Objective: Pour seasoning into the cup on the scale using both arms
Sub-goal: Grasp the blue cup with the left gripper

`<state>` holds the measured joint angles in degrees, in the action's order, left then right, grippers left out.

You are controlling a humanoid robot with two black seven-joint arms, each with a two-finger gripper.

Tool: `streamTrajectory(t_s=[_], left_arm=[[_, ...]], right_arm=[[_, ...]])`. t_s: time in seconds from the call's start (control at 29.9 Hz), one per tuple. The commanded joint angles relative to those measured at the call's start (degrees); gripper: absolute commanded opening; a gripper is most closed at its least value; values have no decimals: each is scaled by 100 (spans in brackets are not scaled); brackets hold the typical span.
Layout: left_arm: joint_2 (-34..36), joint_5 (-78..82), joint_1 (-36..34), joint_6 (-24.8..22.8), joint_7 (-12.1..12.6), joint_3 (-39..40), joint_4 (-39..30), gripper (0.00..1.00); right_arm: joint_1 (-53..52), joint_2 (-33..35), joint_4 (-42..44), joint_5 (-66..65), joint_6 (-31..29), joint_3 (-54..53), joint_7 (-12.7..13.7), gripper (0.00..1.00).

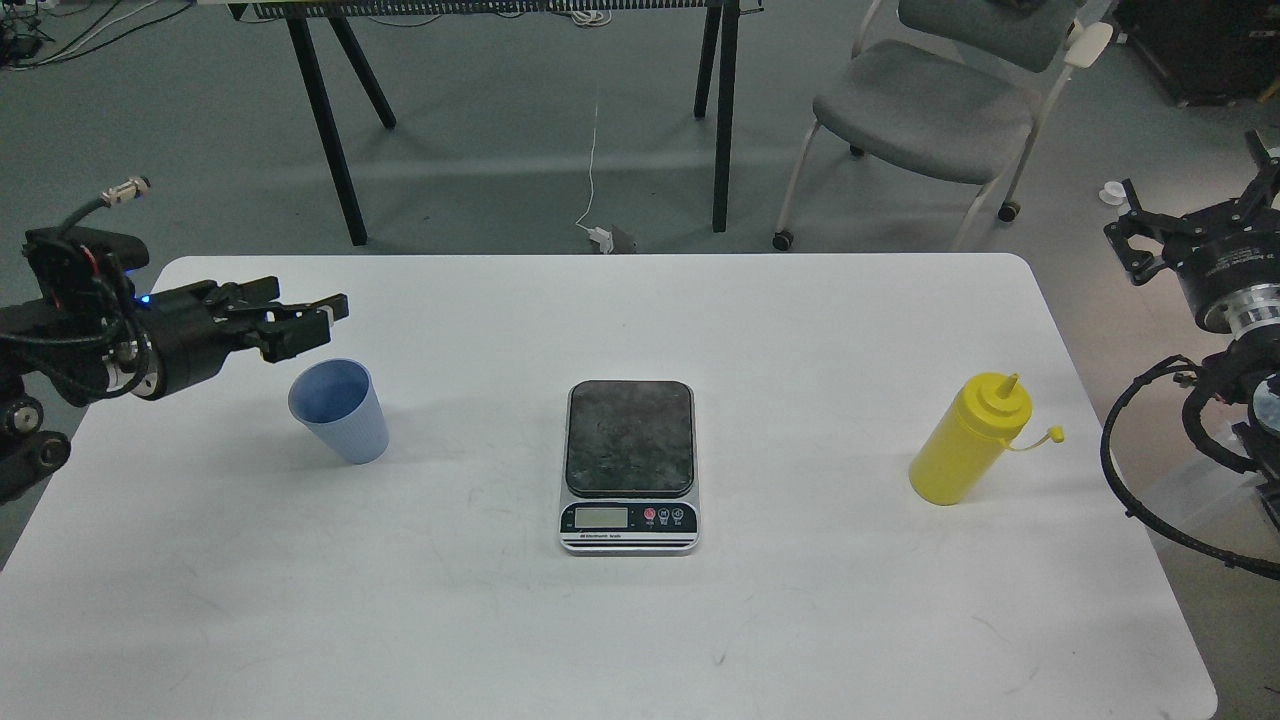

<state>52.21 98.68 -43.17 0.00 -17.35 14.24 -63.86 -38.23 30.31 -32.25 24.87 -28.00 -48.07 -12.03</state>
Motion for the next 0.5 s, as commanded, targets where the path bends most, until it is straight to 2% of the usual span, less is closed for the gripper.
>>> streamTrajectory(t_s=[0.0, 0.23, 0.33, 0.47], left_arm=[[-307, 327, 11, 87, -14, -202, 461, 82], [-817, 327, 11, 122, -49, -457, 1190, 61], [-940, 327, 11, 158, -215, -466, 1437, 37], [-976, 327, -15, 158, -313, -615, 1587, 30]], right_arm=[[0, 2, 0, 0, 0, 0, -1, 100], [0, 45, 0, 0, 0, 0, -1, 100], [0, 54, 9, 0, 0, 0, -1, 100], [9, 116, 8, 0, 0, 0, -1, 100]])
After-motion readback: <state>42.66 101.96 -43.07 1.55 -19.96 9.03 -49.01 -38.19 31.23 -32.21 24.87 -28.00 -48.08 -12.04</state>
